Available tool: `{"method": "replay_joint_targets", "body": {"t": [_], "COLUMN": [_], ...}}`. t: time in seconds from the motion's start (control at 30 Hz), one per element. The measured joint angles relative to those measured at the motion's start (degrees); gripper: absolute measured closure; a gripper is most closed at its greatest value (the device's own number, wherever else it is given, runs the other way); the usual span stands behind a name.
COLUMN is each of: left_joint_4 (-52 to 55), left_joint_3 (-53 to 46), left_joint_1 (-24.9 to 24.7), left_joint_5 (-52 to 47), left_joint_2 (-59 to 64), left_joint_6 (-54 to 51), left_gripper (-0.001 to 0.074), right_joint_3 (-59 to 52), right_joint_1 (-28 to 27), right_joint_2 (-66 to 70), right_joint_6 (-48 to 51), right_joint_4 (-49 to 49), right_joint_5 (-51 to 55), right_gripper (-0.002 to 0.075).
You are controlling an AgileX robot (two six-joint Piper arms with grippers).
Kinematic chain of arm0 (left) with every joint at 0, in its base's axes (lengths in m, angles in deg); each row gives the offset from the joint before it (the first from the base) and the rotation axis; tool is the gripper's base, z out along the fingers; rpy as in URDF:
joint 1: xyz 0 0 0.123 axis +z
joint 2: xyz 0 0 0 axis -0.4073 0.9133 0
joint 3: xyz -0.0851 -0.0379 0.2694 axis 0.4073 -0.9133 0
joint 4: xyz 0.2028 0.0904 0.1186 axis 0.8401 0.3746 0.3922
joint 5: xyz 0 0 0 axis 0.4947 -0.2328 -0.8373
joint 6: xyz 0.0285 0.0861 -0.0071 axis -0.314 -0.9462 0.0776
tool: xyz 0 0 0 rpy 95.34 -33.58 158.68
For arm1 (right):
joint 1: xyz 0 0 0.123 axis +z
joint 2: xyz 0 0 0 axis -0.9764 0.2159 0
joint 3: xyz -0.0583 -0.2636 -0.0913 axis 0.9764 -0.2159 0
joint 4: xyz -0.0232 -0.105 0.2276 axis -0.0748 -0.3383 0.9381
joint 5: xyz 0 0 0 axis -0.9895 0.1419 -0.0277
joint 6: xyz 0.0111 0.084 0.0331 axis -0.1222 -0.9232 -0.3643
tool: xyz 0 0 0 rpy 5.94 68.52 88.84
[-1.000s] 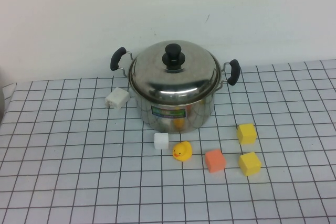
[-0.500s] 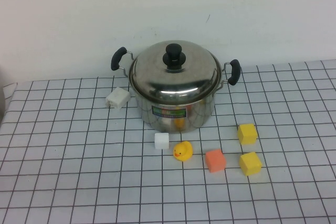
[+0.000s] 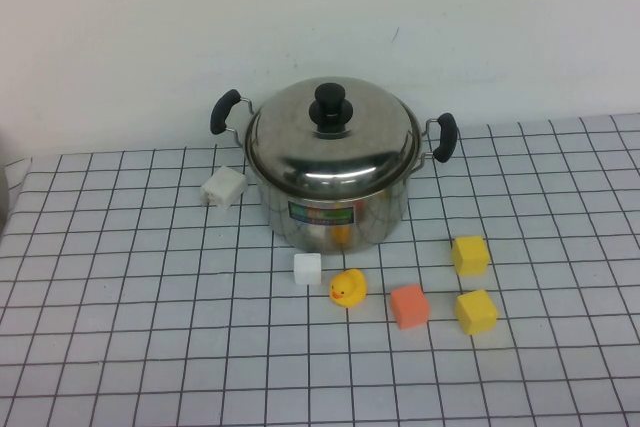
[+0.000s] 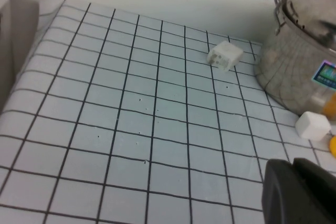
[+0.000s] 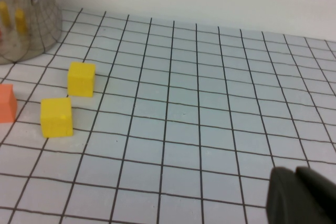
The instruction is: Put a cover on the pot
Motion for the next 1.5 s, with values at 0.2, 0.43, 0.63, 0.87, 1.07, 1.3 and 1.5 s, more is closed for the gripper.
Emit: {"method": "replay_joint_targets", "body": {"t": [0.2, 0.43, 0.63, 0.87, 1.07, 1.3, 1.5], "left_joint_4": [-2.94, -3.54, -4.31, -6.91, -7.21, -7.43, -7.43], "left_joint_3": [0.0, 0.0, 0.0, 0.0, 0.0, 0.0, 0.0], "left_joint_1": [0.1, 0.1, 0.1, 0.1, 0.1, 0.45, 0.55], "left_joint_5": [0.0, 0.0, 0.0, 0.0, 0.0, 0.0, 0.0], "left_joint_2": [0.0, 0.0, 0.0, 0.0, 0.0, 0.0, -0.08], "left_joint_6": [-4.08, -5.98, -8.66, -11.77, -11.99, -11.99, -11.99], "left_gripper": [0.0735, 0.0735, 0.0735, 0.0736, 0.0736, 0.0736, 0.0736], "right_joint_3": [0.0, 0.0, 0.0, 0.0, 0.0, 0.0, 0.0], "right_joint_1": [0.0, 0.0, 0.0, 0.0, 0.0, 0.0, 0.0], "right_joint_2": [0.0, 0.0, 0.0, 0.0, 0.0, 0.0, 0.0], "right_joint_6": [0.0, 0.0, 0.0, 0.0, 0.0, 0.0, 0.0], "right_joint_4": [0.0, 0.0, 0.0, 0.0, 0.0, 0.0, 0.0], "right_joint_5": [0.0, 0.0, 0.0, 0.0, 0.0, 0.0, 0.0], "right_gripper": [0.0717, 0.0717, 0.0717, 0.0717, 0.0717, 0.0717, 0.0717]}}
